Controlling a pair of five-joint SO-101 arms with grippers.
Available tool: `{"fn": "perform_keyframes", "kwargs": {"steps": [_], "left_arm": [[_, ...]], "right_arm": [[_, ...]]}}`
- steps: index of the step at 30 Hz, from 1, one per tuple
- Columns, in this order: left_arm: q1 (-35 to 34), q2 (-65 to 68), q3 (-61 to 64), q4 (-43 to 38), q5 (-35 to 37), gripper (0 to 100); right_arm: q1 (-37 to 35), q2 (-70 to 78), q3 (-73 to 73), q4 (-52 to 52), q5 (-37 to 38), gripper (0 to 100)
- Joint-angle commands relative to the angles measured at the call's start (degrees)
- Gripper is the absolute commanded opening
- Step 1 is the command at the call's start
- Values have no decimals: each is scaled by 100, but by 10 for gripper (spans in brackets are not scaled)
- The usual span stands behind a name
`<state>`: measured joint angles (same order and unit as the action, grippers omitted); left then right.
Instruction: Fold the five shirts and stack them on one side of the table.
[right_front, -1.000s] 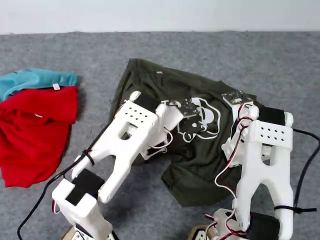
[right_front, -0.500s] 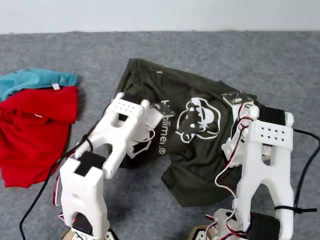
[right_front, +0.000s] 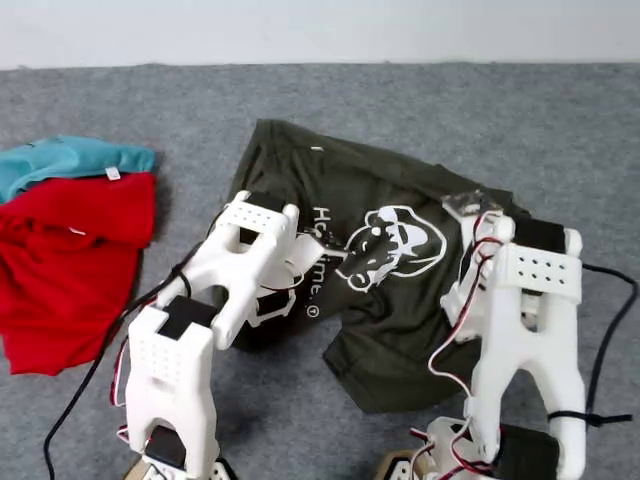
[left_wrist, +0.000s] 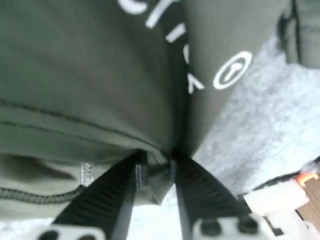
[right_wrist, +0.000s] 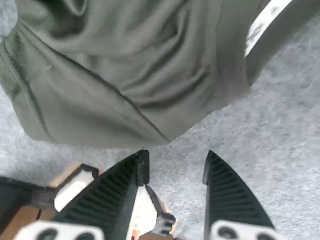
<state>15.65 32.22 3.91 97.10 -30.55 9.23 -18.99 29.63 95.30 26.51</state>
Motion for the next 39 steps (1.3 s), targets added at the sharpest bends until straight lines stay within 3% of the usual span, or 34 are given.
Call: {"fn": "perform_keyframes", "kwargs": {"steps": [1, 9, 13, 22, 26, 37, 39], "left_arm": [[-35, 141, 66, 70, -105, 92], [-26, 501, 66, 44, -105, 24], [-35, 536, 66, 62, -97, 23], [-44, 545, 66, 44, -88, 21], [-53, 554, 66, 44, -88, 21], [-62, 510, 66, 44, -79, 14], [-62, 519, 66, 44, -79, 14]], "right_arm": [[-75, -154, 264, -40, 510, 187], [-593, -198, 1670, -822, 1776, 187], [-1323, -198, 2163, -1341, 1776, 187], [-3415, -198, 2277, -1341, 1767, 187], [-3996, -154, 2277, -1385, 1767, 187], [-4048, -145, 3490, -2914, 1767, 184], [-4048, -145, 3578, -3002, 1776, 143]]}}
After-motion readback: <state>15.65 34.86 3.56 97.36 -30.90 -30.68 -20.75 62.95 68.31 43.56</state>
